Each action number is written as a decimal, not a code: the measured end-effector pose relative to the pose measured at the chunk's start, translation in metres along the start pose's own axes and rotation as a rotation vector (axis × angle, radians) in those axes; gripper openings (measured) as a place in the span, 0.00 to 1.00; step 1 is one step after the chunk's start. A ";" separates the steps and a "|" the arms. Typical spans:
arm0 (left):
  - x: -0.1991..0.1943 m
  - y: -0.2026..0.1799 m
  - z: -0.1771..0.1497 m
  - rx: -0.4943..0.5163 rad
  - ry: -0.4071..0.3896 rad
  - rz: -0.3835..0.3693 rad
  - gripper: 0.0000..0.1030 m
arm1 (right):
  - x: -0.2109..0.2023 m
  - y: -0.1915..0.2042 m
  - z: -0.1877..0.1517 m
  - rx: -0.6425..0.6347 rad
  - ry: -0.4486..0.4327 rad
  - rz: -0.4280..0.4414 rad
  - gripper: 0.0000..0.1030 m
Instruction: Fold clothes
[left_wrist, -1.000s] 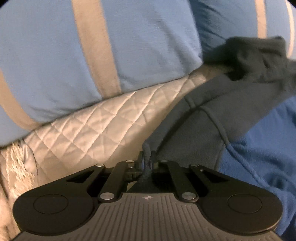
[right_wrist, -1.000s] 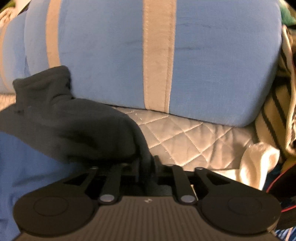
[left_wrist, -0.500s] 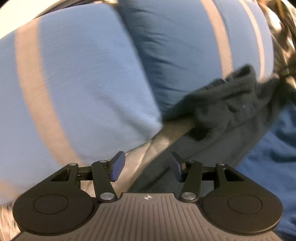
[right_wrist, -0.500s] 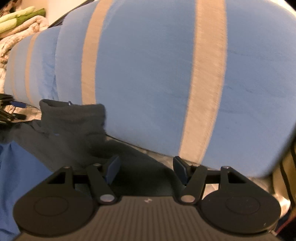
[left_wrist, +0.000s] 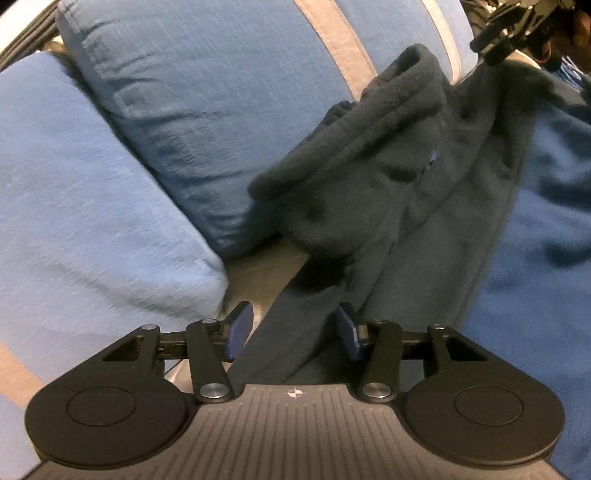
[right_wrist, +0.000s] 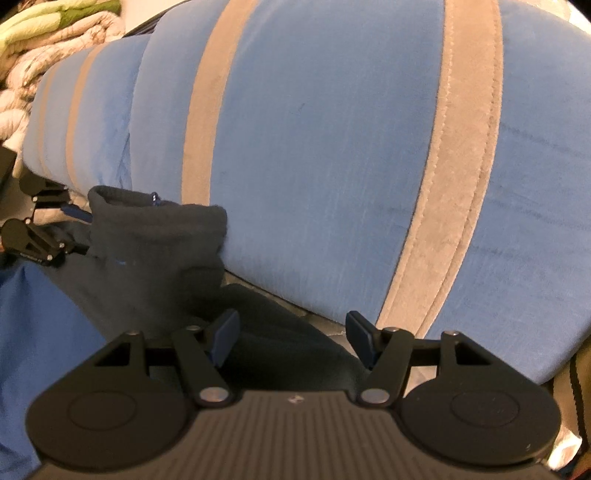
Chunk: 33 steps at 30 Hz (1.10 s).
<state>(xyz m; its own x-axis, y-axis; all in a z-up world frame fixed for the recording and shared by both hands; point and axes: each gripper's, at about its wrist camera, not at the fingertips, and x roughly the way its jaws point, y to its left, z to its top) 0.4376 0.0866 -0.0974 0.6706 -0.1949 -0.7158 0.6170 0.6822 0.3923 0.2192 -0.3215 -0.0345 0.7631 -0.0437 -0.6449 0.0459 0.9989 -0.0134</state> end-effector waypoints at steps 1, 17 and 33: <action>0.002 -0.002 0.001 0.004 0.003 -0.006 0.45 | 0.001 0.001 0.001 -0.017 0.001 0.005 0.72; 0.015 -0.014 -0.005 -0.003 0.065 -0.044 0.32 | 0.057 0.070 0.015 -0.296 0.066 0.083 0.54; -0.013 0.012 0.000 -0.197 -0.056 0.077 0.10 | 0.075 0.084 0.035 -0.208 -0.037 -0.176 0.09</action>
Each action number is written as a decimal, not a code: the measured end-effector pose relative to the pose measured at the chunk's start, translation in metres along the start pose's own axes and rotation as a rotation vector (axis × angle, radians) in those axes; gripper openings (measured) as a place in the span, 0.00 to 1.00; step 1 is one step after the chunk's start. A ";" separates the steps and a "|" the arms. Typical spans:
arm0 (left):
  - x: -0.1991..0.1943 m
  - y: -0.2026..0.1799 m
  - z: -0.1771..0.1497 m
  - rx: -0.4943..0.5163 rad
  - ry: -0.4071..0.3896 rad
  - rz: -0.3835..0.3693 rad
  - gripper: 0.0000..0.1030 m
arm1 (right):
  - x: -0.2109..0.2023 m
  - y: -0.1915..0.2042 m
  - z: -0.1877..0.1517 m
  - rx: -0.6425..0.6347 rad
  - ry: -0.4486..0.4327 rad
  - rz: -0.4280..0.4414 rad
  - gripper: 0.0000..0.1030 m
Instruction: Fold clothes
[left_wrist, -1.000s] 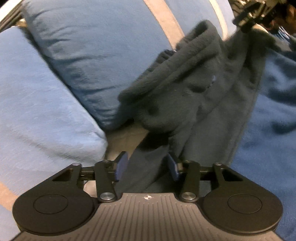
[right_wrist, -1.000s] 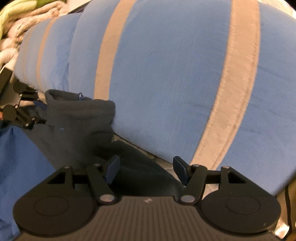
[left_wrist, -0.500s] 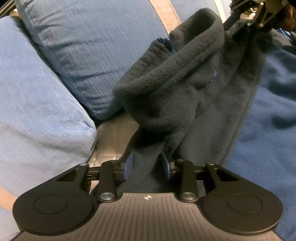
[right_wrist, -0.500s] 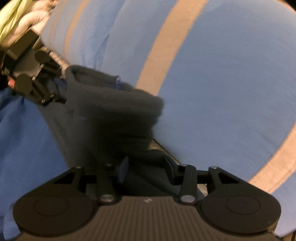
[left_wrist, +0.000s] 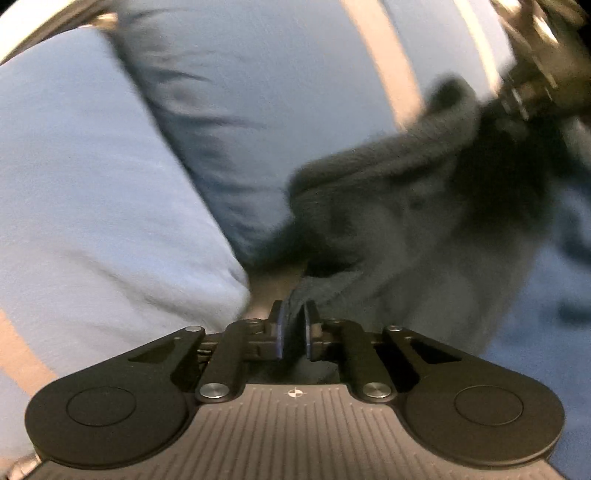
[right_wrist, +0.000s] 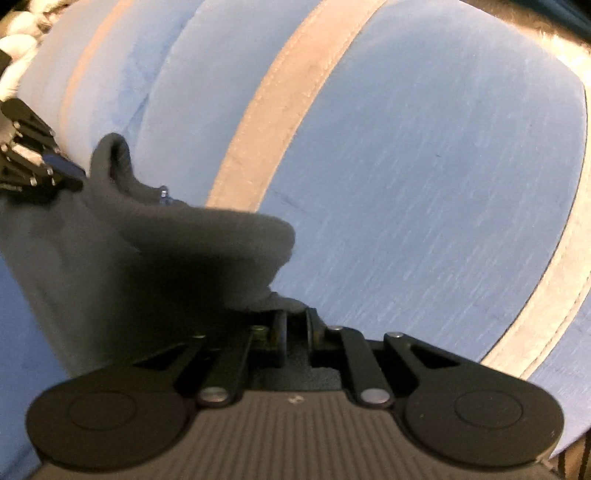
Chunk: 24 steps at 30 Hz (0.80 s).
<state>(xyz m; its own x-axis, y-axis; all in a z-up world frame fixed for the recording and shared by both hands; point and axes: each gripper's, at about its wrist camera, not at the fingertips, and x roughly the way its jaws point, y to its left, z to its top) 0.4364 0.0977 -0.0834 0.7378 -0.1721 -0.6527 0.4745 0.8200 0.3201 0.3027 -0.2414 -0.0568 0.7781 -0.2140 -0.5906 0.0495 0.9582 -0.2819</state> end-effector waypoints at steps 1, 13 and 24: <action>0.001 0.002 0.005 -0.017 -0.009 0.023 0.10 | 0.005 0.003 0.000 0.002 0.009 -0.016 0.09; 0.050 -0.049 0.003 0.160 0.094 0.308 0.18 | 0.002 0.023 0.006 -0.053 0.060 -0.131 0.67; -0.058 0.036 0.035 -0.239 0.018 0.223 0.75 | -0.124 -0.008 -0.015 0.118 0.052 -0.126 1.00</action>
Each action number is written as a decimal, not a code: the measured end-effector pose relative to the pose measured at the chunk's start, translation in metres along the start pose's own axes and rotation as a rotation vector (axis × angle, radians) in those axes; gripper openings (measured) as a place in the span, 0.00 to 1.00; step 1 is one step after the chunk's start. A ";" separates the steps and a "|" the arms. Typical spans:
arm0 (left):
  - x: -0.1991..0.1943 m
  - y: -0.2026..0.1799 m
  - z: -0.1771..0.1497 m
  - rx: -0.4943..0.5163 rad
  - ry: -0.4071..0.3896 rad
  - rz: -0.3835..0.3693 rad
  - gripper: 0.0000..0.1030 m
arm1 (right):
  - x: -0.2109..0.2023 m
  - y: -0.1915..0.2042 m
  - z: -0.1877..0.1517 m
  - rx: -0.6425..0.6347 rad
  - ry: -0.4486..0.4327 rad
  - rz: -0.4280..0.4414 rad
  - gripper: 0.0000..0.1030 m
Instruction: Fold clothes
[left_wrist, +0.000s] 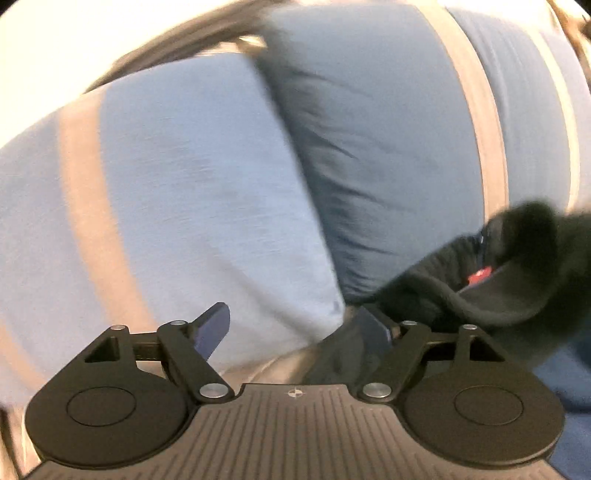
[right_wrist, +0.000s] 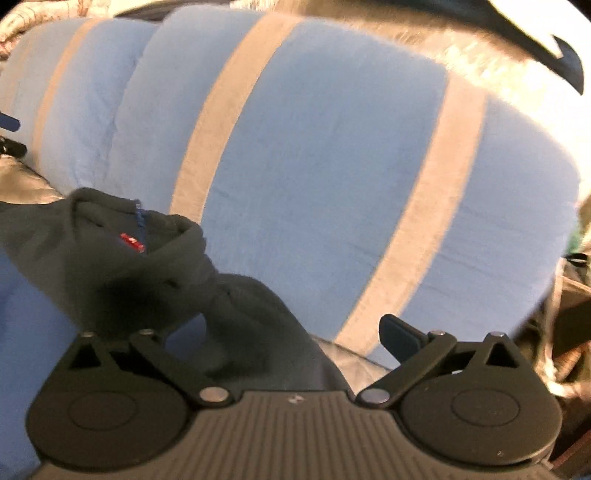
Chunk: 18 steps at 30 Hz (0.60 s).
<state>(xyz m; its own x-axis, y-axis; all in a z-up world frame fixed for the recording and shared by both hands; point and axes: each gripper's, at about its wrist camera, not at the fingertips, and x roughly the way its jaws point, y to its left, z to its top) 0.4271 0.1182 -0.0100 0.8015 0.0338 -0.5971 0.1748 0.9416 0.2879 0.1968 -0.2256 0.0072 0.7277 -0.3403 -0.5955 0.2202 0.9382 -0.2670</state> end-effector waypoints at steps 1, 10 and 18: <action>-0.008 0.007 0.003 -0.016 0.005 0.005 0.75 | -0.010 0.004 -0.003 0.000 0.002 0.002 1.00; -0.074 0.066 -0.033 -0.106 0.053 0.113 0.76 | -0.088 0.041 -0.054 0.069 0.029 0.118 1.00; -0.155 0.118 -0.093 -0.211 0.088 0.180 0.76 | -0.121 0.086 -0.087 0.032 0.052 0.195 1.00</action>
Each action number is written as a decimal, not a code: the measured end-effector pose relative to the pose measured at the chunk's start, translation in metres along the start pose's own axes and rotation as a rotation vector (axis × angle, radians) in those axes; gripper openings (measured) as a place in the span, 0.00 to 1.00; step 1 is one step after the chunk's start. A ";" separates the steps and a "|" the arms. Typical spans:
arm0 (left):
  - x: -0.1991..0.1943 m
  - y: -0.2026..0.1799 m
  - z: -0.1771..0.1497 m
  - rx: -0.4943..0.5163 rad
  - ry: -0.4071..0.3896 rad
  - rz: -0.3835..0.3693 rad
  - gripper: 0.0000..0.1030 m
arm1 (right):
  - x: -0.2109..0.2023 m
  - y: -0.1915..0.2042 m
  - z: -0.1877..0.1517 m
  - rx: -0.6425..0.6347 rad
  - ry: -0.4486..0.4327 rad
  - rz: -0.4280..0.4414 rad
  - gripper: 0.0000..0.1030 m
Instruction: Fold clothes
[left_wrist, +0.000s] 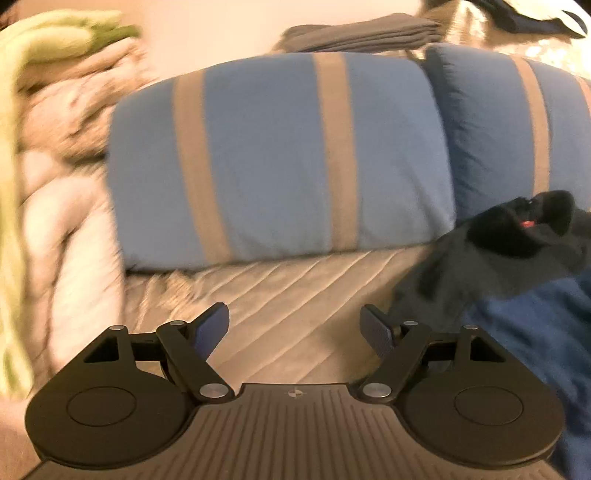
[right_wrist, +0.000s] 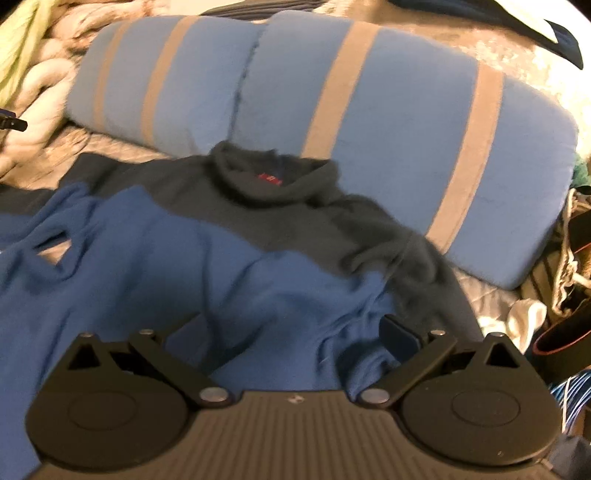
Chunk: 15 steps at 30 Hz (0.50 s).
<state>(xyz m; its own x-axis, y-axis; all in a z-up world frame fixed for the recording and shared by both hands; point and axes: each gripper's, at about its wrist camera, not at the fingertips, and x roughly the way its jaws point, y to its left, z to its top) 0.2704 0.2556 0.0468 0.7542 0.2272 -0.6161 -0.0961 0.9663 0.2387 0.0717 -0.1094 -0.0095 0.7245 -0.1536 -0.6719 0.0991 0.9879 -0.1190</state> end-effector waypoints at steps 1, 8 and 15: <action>-0.003 0.009 -0.007 -0.011 0.009 0.000 0.76 | 0.001 0.005 -0.002 0.005 0.000 0.009 1.00; -0.009 0.054 -0.049 -0.183 0.112 -0.036 0.76 | 0.002 0.044 -0.014 -0.022 0.007 0.053 1.00; 0.006 0.022 -0.066 -0.251 0.232 -0.283 0.76 | 0.015 0.081 -0.026 -0.109 0.012 0.064 1.00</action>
<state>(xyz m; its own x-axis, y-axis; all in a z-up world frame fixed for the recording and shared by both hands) 0.2295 0.2864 -0.0013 0.6108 -0.0575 -0.7897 -0.0831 0.9872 -0.1361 0.0726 -0.0322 -0.0479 0.7190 -0.0915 -0.6890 -0.0219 0.9878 -0.1540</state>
